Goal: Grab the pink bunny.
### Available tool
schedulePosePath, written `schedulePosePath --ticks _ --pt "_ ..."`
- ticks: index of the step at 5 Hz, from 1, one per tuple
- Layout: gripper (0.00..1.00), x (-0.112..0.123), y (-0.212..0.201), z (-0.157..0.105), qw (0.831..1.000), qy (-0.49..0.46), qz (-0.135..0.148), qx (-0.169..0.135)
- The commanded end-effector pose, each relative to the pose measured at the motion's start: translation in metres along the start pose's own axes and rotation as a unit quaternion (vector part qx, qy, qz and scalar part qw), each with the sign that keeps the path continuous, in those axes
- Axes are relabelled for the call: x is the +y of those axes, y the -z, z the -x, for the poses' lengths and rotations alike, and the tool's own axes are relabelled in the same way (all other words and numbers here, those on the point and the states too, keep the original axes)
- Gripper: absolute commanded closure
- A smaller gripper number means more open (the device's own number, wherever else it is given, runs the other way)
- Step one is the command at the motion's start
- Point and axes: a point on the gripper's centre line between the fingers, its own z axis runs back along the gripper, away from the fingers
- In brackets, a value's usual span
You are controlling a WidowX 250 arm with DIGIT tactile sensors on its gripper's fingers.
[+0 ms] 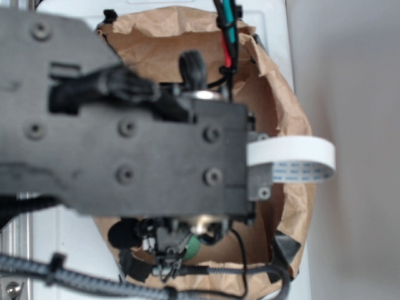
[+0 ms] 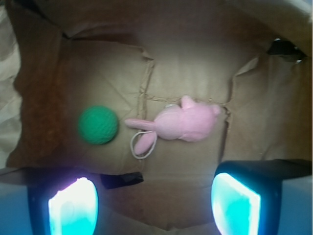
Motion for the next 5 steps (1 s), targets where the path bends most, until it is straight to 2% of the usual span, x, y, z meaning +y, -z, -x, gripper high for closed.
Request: schedulePosePath --ticks 1,2,3,4,5 --pt "0.0 0.003 -0.019 -0.008 0.999 -0.005 -0.003 -0.037" --pt "0.0 0.003 -0.019 -0.008 0.999 -0.005 -0.003 -0.037" --pt "0.0 0.007 -0.009 -0.006 0.991 -0.13 -0.001 -0.036" --pt "0.0 0.013 0.002 -0.013 0.966 -0.256 0.019 -0.028" --pt "0.0 0.013 0.009 -0.025 0.927 -0.373 0.0 -0.027"
